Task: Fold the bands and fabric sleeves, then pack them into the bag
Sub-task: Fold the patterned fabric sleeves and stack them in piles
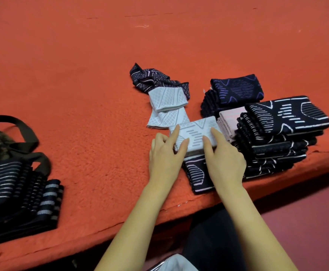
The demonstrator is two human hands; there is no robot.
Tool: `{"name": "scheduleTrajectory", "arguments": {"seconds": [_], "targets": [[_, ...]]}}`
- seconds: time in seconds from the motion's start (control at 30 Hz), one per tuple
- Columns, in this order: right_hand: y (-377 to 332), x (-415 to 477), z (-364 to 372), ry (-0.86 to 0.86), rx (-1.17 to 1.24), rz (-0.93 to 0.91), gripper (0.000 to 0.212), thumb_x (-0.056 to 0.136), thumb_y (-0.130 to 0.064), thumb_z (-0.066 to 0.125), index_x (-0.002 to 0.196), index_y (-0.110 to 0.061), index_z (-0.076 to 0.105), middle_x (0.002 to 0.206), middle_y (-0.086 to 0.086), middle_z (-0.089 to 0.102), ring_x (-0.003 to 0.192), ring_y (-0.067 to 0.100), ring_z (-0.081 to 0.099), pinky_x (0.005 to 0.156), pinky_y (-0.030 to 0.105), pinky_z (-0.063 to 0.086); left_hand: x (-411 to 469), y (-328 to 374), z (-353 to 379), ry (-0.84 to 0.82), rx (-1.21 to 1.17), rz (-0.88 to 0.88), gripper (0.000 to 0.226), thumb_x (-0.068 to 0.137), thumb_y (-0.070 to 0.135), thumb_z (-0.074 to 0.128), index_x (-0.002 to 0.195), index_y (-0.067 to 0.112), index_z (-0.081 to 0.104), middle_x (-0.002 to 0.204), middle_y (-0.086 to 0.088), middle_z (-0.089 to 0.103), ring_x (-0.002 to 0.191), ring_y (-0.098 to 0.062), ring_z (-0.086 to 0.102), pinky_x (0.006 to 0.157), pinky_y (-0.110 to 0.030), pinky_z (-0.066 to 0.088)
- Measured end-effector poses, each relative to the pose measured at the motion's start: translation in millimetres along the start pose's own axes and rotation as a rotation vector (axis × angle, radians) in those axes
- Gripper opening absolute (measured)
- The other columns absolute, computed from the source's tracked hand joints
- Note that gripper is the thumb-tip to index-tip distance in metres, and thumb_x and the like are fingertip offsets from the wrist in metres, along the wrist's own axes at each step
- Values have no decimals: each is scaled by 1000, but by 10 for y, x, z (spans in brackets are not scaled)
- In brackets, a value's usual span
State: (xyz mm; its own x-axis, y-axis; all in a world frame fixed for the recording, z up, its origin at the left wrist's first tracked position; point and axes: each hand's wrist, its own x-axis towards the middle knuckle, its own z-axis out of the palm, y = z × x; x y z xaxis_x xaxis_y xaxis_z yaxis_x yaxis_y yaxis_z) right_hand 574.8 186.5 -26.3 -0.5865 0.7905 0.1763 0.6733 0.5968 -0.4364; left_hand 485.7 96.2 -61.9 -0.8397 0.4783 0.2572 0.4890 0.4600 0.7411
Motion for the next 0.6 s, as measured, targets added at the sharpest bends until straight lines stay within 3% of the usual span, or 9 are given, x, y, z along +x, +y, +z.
{"name": "scheduleTrajectory", "arguments": {"seconds": [0.17,0.3,0.43,0.6], "targets": [[-74,40,-126,-17,-74,-12,41,98,-40,39,134,-23,47,110,18,65,100,42,58,78,40,43,82,-16,-99,-42,-22,-1,47,89,47,55,134,34,50,96,3,44,96,-15,39,95,-28,33],[-338,228,-241,43,4,-150,29,97,-29,42,118,-17,58,101,14,67,98,36,57,74,37,39,337,-85,-254,-44,9,35,38,93,41,52,126,25,56,101,-4,57,103,-24,47,98,-37,34],[-718,663,-28,-51,122,-308,32,95,-23,45,123,-12,56,117,10,58,108,29,53,84,36,39,812,-209,-379,-30,109,-2,38,94,36,49,127,18,53,107,-10,57,106,-29,48,96,-41,37],[-1036,1317,326,-174,109,-294,40,94,-17,44,132,-7,50,130,18,45,120,35,41,95,38,35,1423,-275,-484,-17,194,-47,37,94,31,47,128,15,52,113,-14,56,110,-34,47,96,-43,38]]}}
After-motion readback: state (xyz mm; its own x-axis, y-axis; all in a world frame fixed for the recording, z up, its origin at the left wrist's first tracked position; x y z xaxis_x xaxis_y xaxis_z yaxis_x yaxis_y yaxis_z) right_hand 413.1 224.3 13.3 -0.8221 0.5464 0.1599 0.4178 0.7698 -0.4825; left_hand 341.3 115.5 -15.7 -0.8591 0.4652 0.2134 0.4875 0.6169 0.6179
